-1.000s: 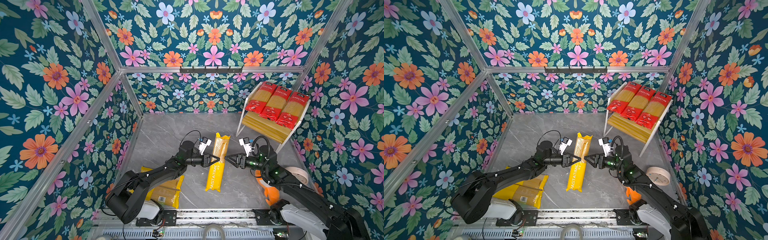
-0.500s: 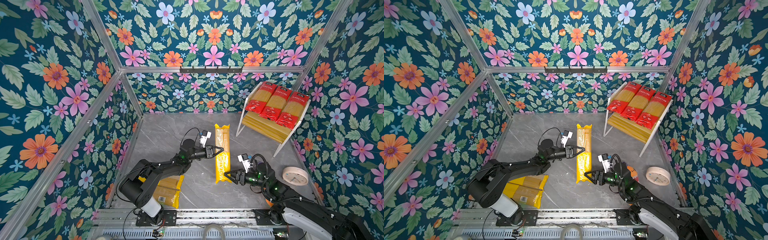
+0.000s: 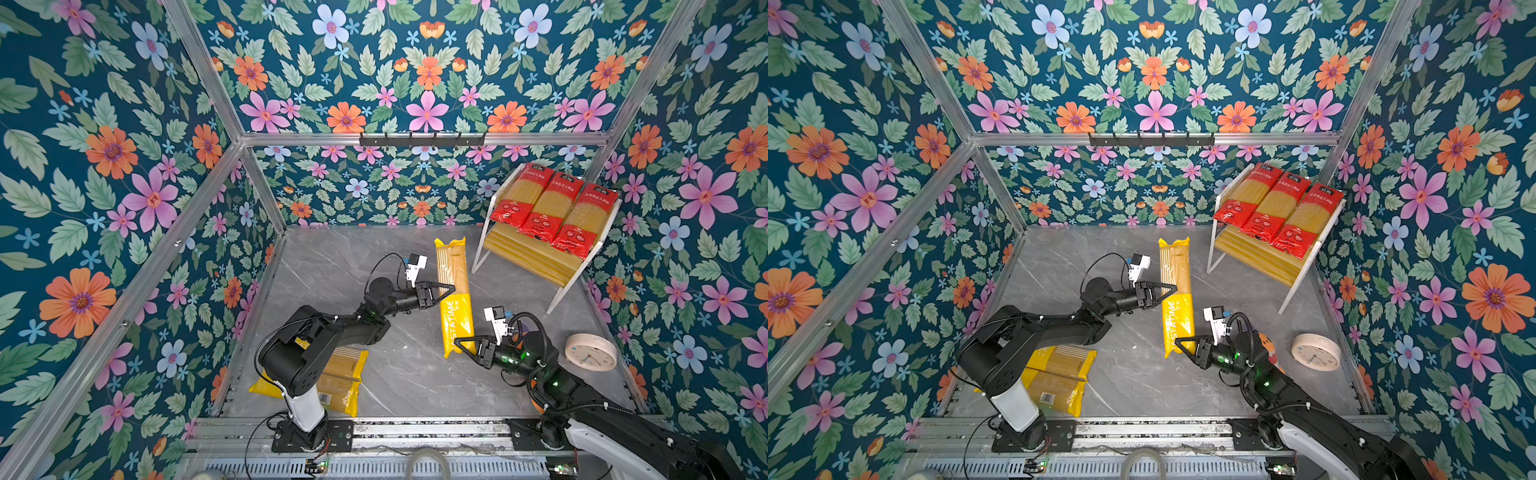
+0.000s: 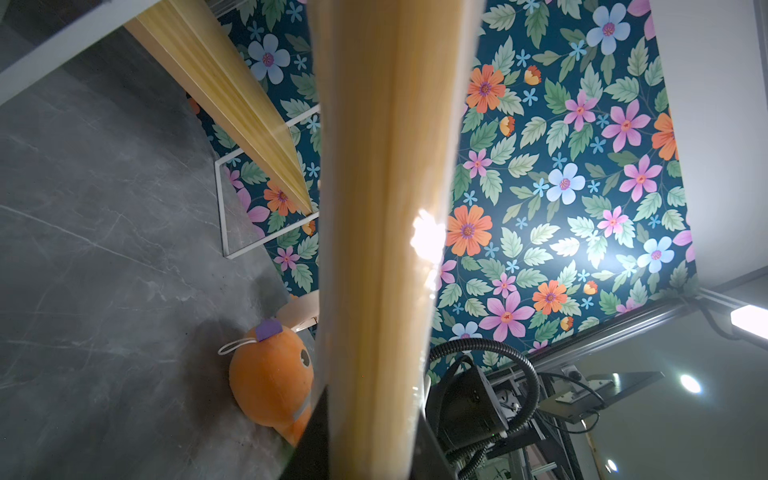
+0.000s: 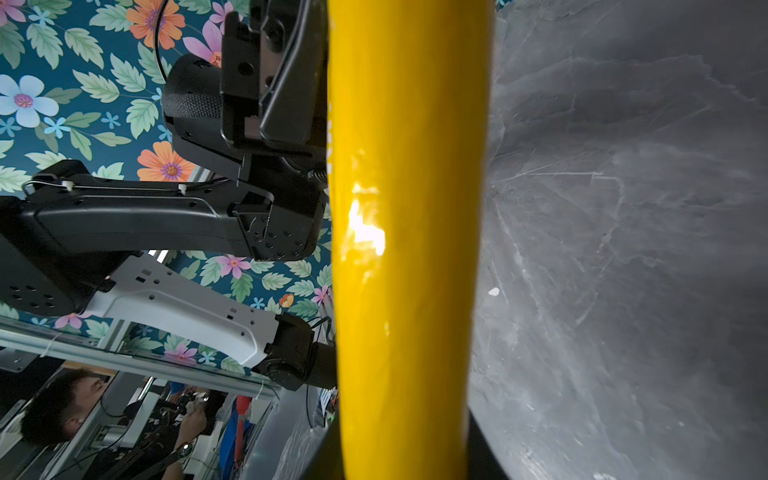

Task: Place and organize the pasta boxes and bags onto the shelf
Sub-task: 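Carry the yellow bag to the shelf with the right gripper while the left releases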

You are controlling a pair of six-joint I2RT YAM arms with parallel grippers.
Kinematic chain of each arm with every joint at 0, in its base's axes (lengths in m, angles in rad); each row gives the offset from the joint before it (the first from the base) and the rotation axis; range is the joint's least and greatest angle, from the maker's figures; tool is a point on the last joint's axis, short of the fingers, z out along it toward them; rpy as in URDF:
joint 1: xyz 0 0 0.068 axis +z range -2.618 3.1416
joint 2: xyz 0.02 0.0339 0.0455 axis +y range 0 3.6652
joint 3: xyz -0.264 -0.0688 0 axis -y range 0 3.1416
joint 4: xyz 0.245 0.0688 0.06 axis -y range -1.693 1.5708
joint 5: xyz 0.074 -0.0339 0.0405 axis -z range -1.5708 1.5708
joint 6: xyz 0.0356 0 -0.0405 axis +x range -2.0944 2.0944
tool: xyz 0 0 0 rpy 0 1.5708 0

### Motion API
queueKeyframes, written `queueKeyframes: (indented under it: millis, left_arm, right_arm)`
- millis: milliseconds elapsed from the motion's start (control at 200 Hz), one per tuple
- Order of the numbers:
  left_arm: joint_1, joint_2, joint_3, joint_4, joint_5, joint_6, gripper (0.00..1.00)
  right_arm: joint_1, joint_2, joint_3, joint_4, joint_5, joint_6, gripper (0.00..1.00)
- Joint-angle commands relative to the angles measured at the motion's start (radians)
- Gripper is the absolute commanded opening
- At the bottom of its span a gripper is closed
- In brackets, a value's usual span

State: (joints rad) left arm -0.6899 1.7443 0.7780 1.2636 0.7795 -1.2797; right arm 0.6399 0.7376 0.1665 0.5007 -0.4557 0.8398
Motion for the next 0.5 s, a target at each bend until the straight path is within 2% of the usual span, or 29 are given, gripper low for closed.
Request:
queueKeyframes:
  millis: [0,155,300,495]
  left_arm:
    - [-0.002,0.008,0.02,0.086,-0.036,-0.022,0.3]
    - [-0.001,0.023,0.024,0.085,-0.057,-0.032,0.47]
    - [0.002,0.021,0.009,0.066,-0.076,-0.022,0.59]
    - [0.014,0.001,-0.046,0.035,-0.107,0.004,0.64]
  right_arm:
    - [0.0,-0.023,-0.004,0.052,0.084,0.034,0.16]
    - [0.0,-0.081,-0.013,0.025,0.178,0.069,0.0]
    - [0.001,-0.13,-0.009,-0.018,0.226,0.092,0.0]
    - [0.0,-0.212,-0.013,-0.087,0.331,0.115,0.0]
